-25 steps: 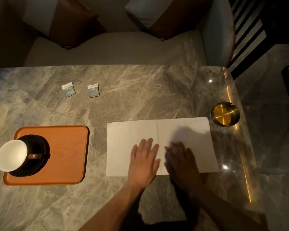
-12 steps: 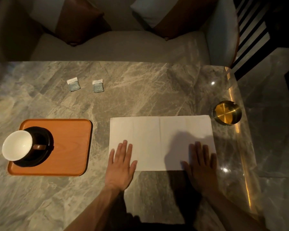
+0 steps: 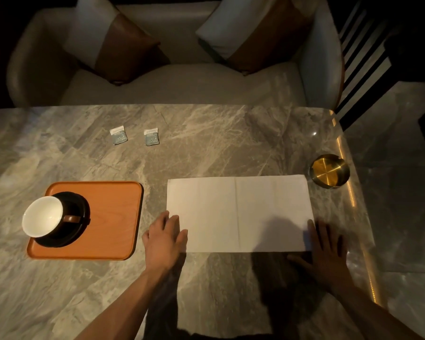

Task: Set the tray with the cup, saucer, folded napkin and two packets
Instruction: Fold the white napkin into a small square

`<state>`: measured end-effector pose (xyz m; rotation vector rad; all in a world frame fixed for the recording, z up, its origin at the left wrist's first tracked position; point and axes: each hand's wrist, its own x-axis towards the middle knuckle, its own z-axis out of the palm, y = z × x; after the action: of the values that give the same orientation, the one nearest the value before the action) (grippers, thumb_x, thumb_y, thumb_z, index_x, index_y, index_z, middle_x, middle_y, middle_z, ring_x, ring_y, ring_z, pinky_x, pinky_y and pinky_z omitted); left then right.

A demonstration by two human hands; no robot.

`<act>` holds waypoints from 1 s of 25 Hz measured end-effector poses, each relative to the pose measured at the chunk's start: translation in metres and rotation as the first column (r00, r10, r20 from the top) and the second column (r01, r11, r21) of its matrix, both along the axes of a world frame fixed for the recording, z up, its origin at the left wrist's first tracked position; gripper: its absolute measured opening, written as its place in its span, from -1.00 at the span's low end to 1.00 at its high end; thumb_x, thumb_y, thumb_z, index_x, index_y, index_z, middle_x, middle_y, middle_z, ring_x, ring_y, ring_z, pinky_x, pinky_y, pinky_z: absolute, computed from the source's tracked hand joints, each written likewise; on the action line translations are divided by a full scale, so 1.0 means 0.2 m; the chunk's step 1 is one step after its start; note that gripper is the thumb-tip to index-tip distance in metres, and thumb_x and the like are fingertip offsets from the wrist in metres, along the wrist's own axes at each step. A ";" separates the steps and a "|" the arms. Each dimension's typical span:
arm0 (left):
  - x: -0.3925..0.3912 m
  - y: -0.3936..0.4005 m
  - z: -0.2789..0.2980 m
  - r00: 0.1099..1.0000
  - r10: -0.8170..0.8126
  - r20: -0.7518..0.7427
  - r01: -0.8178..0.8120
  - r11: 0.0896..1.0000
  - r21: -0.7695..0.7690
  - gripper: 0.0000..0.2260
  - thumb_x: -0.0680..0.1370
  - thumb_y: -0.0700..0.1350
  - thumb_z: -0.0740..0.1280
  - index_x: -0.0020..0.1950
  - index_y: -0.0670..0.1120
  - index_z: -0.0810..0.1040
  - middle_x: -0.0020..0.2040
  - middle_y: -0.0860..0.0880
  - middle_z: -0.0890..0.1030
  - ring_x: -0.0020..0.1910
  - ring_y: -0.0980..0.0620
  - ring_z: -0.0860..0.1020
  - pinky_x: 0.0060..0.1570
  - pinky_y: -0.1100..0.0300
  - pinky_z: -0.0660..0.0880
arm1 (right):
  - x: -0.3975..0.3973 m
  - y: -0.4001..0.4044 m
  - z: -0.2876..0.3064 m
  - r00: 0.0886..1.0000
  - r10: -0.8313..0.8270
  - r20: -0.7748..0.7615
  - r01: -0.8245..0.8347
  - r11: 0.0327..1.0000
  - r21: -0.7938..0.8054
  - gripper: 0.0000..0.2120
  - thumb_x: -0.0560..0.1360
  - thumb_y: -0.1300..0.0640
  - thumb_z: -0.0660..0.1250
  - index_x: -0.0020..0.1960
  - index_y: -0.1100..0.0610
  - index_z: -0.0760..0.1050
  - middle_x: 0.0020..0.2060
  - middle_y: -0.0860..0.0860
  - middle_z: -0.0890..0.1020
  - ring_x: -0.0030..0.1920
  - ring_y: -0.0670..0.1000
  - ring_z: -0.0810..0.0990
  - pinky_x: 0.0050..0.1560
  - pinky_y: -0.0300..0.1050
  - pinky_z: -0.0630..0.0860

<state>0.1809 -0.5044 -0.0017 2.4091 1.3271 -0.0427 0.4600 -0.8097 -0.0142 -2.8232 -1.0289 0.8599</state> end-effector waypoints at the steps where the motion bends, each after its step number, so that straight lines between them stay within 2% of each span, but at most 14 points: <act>1: 0.02 0.02 0.02 0.996 0.087 0.030 -0.086 0.996 -0.028 -0.62 0.55 0.07 0.35 0.34 0.01 0.46 0.42 -0.08 0.40 0.33 -0.12 0.40 0.30 -0.12 0.32 | 0.01 -0.02 0.01 1.000 -0.018 -0.020 0.017 1.000 -0.010 0.16 0.20 -0.68 -0.16 0.58 -0.01 -0.26 0.58 0.12 -0.17 0.56 0.18 -0.25 0.48 0.27 -0.33; 3: 0.07 0.06 0.06 0.973 0.230 0.024 -0.226 0.970 -0.093 -0.55 0.49 0.03 0.43 0.33 -0.05 0.46 0.33 -0.11 0.46 0.18 -0.12 0.50 0.16 -0.07 0.49 | 0.03 -0.04 0.02 0.995 -0.092 -0.044 0.091 0.996 -0.024 0.20 0.10 -0.73 -0.15 0.52 -0.09 -0.41 0.57 0.09 -0.28 0.54 0.17 -0.35 0.45 0.30 -0.39; 5: 0.12 0.08 0.08 0.942 0.333 -0.035 -0.334 0.932 -0.137 -0.50 0.46 0.03 0.46 0.34 -0.08 0.45 0.28 -0.12 0.46 0.10 -0.14 0.54 0.09 -0.06 0.54 | 0.05 -0.06 0.02 0.986 -0.150 -0.068 0.147 0.988 -0.046 0.23 0.04 -0.75 -0.12 0.46 -0.16 -0.52 0.52 0.05 -0.41 0.51 0.16 -0.43 0.44 0.37 -0.37; 9: 0.19 0.12 0.09 0.882 0.461 -0.093 -0.470 0.858 -0.206 -0.54 0.42 0.00 0.50 0.24 -0.11 0.48 0.14 -0.16 0.51 0.00 -0.21 0.56 0.09 -0.12 0.54 | 0.08 -0.13 0.03 0.986 -0.120 -0.114 0.109 0.989 -0.097 0.33 -0.07 -0.77 -0.01 0.44 -0.21 -0.56 0.45 -0.03 -0.55 0.46 0.14 -0.53 0.42 0.44 -0.34; 14: 0.22 0.15 0.09 0.806 0.574 -0.143 -0.586 0.742 -0.324 -0.63 0.37 -0.09 0.51 0.09 -0.07 0.45 -0.06 -0.07 0.59 -0.03 -0.16 0.58 0.12 -0.15 0.54 | 0.09 -0.12 0.05 0.981 -0.112 -0.157 0.095 0.989 -0.113 0.38 -0.14 -0.77 0.02 0.41 -0.23 -0.59 0.40 -0.06 -0.62 0.42 0.14 -0.60 0.40 0.40 -0.43; 19: 0.23 0.19 0.06 0.789 0.589 -0.175 -0.604 0.690 -0.399 -0.62 0.42 -0.16 0.49 0.20 -0.16 0.52 0.10 -0.17 0.61 0.10 -0.21 0.59 0.12 -0.08 0.55 | 0.08 -0.13 0.07 0.982 -0.101 -0.161 0.087 0.992 -0.093 0.34 -0.08 -0.77 -0.01 0.44 -0.21 -0.55 0.46 -0.01 -0.55 0.44 0.15 -0.57 0.40 0.39 -0.43; 20: 0.23 0.20 0.05 0.766 0.620 -0.170 -0.621 0.647 -0.442 -0.66 0.45 -0.21 0.46 0.21 -0.18 0.51 0.13 -0.18 0.60 0.10 -0.21 0.57 0.12 -0.06 0.54 | 0.08 -0.13 0.07 0.983 -0.097 -0.159 0.083 0.992 -0.094 0.33 -0.08 -0.77 -0.02 0.44 -0.21 -0.55 0.46 0.00 -0.54 0.45 0.16 -0.56 0.40 0.39 -0.43; 22: 0.25 0.19 0.06 0.694 0.704 -0.153 -0.639 0.504 -0.581 -0.75 0.52 -0.28 0.38 0.19 -0.18 0.50 0.14 -0.15 0.58 0.05 -0.19 0.56 0.12 -0.05 0.54 | 0.08 -0.14 0.07 0.983 -0.091 -0.161 0.077 0.993 -0.093 0.33 -0.06 -0.77 -0.01 0.45 -0.21 -0.54 0.47 -0.01 -0.53 0.46 0.16 -0.54 0.40 0.40 -0.42; 23: 0.25 0.18 0.08 0.692 0.709 -0.136 -0.618 0.483 -0.621 -0.77 0.53 -0.28 0.37 0.17 -0.17 0.52 0.11 -0.14 0.60 -0.01 -0.16 0.57 0.05 -0.04 0.56 | 0.08 -0.14 0.07 0.982 -0.089 -0.164 0.076 0.993 -0.088 0.33 -0.05 -0.77 0.00 0.45 -0.21 -0.53 0.47 -0.01 -0.53 0.46 0.16 -0.54 0.40 0.40 -0.42; 25: 0.25 0.18 0.12 0.763 0.642 -0.070 -0.540 0.575 -0.615 -0.77 0.52 -0.24 0.39 0.17 -0.18 0.55 0.01 -0.12 0.62 -0.14 -0.08 0.59 -0.19 0.09 0.57 | 0.09 -0.14 0.06 0.982 -0.092 -0.166 0.080 0.994 -0.075 0.33 -0.05 -0.76 0.03 0.45 -0.21 -0.53 0.47 -0.02 -0.53 0.46 0.16 -0.53 0.39 0.40 -0.44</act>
<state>0.2301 -0.4688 0.0230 1.3141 1.6658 -0.0716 0.4771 -0.8377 -0.0020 -2.7652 -0.8649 1.1233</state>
